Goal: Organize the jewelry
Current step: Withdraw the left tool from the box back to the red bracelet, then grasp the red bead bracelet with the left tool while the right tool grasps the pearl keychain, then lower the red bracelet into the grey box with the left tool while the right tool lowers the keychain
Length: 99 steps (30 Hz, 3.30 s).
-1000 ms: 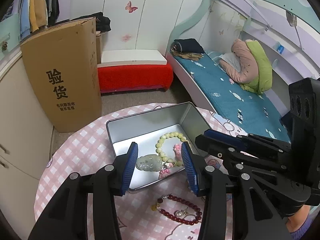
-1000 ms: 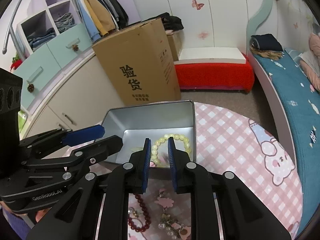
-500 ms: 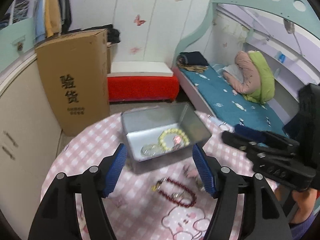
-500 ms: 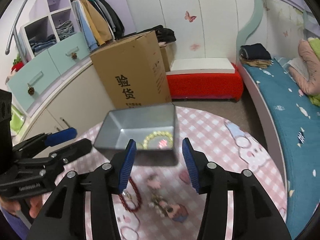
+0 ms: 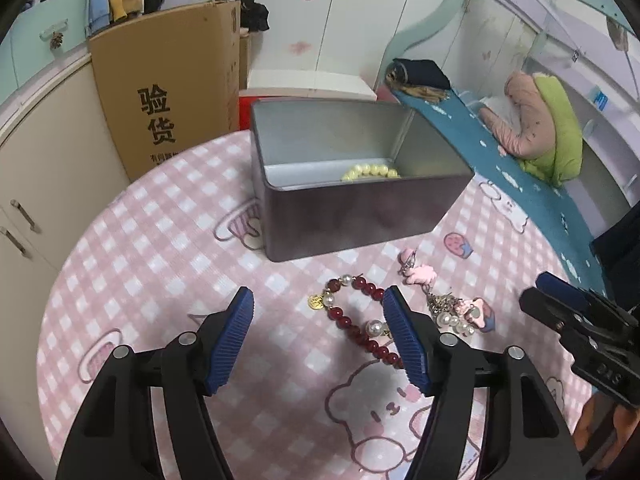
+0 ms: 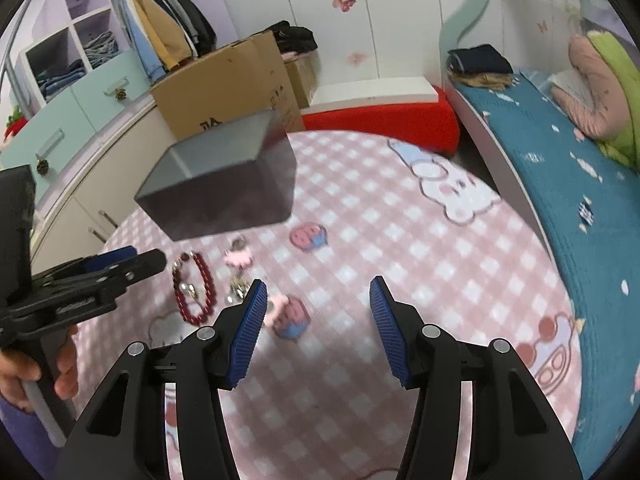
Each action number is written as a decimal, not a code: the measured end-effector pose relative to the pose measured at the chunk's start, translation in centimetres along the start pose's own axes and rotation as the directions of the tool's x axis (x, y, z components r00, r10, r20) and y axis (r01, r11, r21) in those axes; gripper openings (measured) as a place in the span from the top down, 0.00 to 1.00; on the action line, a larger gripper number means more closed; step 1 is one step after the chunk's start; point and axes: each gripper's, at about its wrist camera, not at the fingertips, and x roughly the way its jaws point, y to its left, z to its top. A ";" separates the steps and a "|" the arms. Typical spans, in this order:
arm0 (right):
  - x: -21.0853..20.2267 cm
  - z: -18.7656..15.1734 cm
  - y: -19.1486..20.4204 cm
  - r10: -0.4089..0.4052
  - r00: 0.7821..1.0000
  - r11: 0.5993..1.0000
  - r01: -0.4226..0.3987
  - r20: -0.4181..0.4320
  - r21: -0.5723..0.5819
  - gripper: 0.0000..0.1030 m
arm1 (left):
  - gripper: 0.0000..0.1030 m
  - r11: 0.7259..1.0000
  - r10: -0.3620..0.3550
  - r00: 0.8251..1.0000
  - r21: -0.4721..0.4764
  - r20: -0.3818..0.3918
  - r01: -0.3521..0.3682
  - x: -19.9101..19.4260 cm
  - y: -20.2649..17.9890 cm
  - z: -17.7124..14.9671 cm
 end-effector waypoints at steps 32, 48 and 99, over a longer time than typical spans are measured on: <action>1.9 -1.5 1.7 -0.014 0.999 0.996 0.011 -0.038 -0.088 0.49 | 0.94 0.996 -0.045 0.996 0.083 0.073 0.039 -3.9 -0.4 -0.1; 3.7 -0.3 4.3 -0.050 0.997 0.967 0.034 -0.055 -0.254 0.65 | 0.94 0.993 -0.096 0.991 0.083 0.094 0.088 -7.4 0.2 -1.5; 5.6 11.7 9.0 0.101 0.995 0.978 -0.102 -0.014 -0.181 0.78 | 0.94 0.991 -0.092 0.990 0.110 0.107 0.080 -2.1 -0.1 10.2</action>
